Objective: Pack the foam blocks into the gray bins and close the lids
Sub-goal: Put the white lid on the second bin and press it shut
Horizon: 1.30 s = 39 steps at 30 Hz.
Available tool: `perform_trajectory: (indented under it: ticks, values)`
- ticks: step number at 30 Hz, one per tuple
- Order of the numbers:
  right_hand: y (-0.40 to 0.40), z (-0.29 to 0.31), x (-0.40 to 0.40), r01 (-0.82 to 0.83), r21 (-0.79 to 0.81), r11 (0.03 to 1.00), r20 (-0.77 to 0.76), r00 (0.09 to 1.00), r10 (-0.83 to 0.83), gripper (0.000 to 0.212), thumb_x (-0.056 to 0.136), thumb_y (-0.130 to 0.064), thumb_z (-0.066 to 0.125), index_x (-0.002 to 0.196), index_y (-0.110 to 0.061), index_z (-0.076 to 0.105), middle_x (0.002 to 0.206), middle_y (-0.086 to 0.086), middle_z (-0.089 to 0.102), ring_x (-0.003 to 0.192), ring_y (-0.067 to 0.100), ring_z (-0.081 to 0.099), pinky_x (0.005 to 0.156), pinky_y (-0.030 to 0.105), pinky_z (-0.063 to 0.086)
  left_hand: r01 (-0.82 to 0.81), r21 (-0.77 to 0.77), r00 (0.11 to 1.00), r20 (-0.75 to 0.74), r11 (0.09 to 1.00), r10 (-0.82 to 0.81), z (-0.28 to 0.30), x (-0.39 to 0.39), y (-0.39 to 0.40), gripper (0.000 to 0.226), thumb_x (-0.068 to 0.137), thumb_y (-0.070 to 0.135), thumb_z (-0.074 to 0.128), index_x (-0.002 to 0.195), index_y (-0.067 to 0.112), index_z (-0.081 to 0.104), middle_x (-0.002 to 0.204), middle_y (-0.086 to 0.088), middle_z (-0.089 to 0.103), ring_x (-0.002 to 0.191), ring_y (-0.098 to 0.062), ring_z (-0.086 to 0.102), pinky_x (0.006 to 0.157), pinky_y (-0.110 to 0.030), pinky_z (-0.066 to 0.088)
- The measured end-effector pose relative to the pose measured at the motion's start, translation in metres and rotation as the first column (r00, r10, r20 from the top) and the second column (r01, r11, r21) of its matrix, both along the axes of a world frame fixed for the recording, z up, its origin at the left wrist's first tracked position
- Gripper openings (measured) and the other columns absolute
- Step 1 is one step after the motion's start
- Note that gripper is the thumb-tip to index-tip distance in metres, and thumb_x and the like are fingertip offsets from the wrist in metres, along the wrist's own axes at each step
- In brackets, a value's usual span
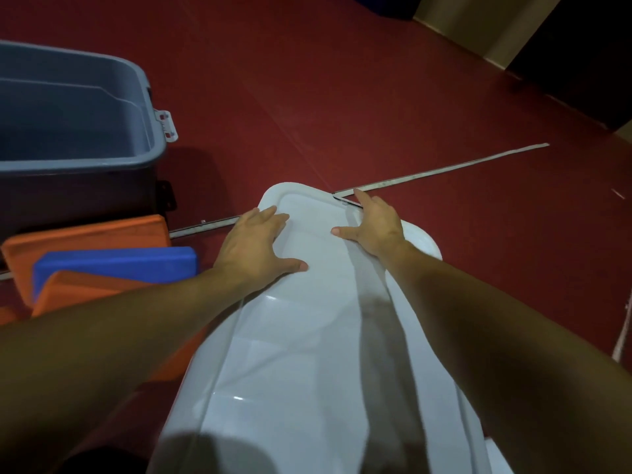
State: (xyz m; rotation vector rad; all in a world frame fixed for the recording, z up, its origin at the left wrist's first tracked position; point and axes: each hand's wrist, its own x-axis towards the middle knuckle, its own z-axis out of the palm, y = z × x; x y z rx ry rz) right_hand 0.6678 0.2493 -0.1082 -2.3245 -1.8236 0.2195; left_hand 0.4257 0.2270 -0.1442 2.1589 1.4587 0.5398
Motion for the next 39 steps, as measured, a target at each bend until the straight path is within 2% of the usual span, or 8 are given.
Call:
perform_trajectory:
  ticks: [3,8,13,16,18,27,36,39]
  values:
    - [-0.038,0.001,-0.008,0.001,-0.105,0.994,-0.141,0.99,-0.016,0.113,0.064,-0.069,0.075,0.154,-0.03,0.019,0.153,0.004,0.039,0.141,0.028,0.034,0.114,0.04,0.032,0.029,-0.042,0.999,-0.044,0.999,-0.031,0.013,-0.014,-0.014,0.101,0.063,0.067,0.077,0.147,0.027,0.039,0.157,0.002,0.033,0.144,-0.021,0.029,0.115,-0.039,0.028]
    - [-0.1,0.011,-0.031,-0.067,-0.316,0.946,-0.096,0.995,0.039,0.133,0.046,-0.083,0.072,0.154,-0.035,0.013,0.162,-0.001,0.019,0.149,0.028,0.016,0.119,0.047,0.021,0.068,-0.162,0.979,-0.181,0.984,-0.098,0.039,-0.054,-0.047,0.104,0.052,0.074,0.078,0.141,0.033,0.043,0.13,0.005,0.059,0.118,-0.02,0.054,0.097,-0.038,0.046]
    - [-0.156,0.021,-0.078,-0.086,-0.45,0.889,-0.078,0.995,0.057,0.145,0.037,-0.089,0.069,0.153,-0.038,-0.001,0.162,0.01,0.006,0.147,0.043,0.005,0.117,0.059,0.014,0.106,-0.364,0.889,-0.382,0.925,-0.252,0.048,-0.081,-0.098,0.119,0.06,0.077,0.071,0.153,0.042,0.004,0.128,-0.003,0.06,0.111,-0.024,0.059,0.094,-0.035,0.048]
    - [-0.186,0.012,-0.099,-0.093,-0.492,0.866,-0.029,0.995,0.091,0.142,0.044,-0.087,0.07,0.152,-0.037,-0.007,0.162,0.013,-0.008,0.145,0.048,-0.011,0.115,0.066,0.004,0.111,-0.352,0.856,-0.441,0.929,-0.269,0.049,-0.087,-0.117,0.124,0.064,0.079,0.066,0.155,0.037,-0.007,0.124,-0.009,0.061,0.107,-0.026,0.059,0.091,-0.035,0.049]
    - [-0.192,0.004,-0.101,-0.079,-0.472,0.878,-0.06,0.997,0.057,0.145,0.036,-0.091,0.067,0.15,-0.043,-0.008,0.162,0.009,-0.013,0.143,0.049,-0.016,0.11,0.074,0.009,0.101,-0.329,0.848,-0.465,0.939,-0.255,0.049,-0.087,-0.123,0.124,0.065,0.079,0.066,0.155,0.034,-0.006,0.122,-0.011,0.061,0.105,-0.027,0.059,0.088,-0.035,0.049]
    - [-0.174,-0.004,-0.091,-0.105,-0.418,0.902,-0.045,0.994,0.095,0.129,0.047,-0.085,0.07,0.149,-0.048,0.001,0.163,-0.005,-0.009,0.147,0.042,-0.012,0.095,0.086,0.008,0.07,-0.226,0.879,-0.447,0.972,-0.167,0.04,-0.077,-0.121,0.117,0.065,0.077,0.068,0.155,0.031,0.009,0.122,-0.009,0.062,0.111,-0.03,0.056,0.079,-0.034,0.044]
    - [-0.11,-0.004,-0.037,-0.129,-0.409,0.903,-0.06,0.992,0.115,0.137,0.029,-0.093,0.064,0.145,-0.057,0.002,0.163,-0.01,-0.007,0.147,0.039,-0.015,0.11,0.073,0.01,-0.011,-0.155,0.938,-0.343,0.988,-0.044,0.026,-0.027,-0.086,0.111,0.065,0.08,0.065,0.152,0.029,0.018,0.129,-0.007,0.06,0.116,-0.031,0.055,0.084,-0.038,0.048]
    - [-0.092,0.006,-0.018,-0.164,-0.411,0.896,-0.064,0.986,0.151,0.125,0.05,-0.074,0.079,0.15,-0.049,0.008,0.164,-0.002,-0.008,0.148,0.036,-0.013,0.118,0.06,0.006,-0.063,-0.172,0.957,-0.29,0.983,0.01,0.018,-0.003,-0.073,0.117,0.054,0.087,0.063,0.149,0.033,0.021,0.125,-0.008,0.061,0.11,-0.034,0.058,0.076,-0.037,0.049]
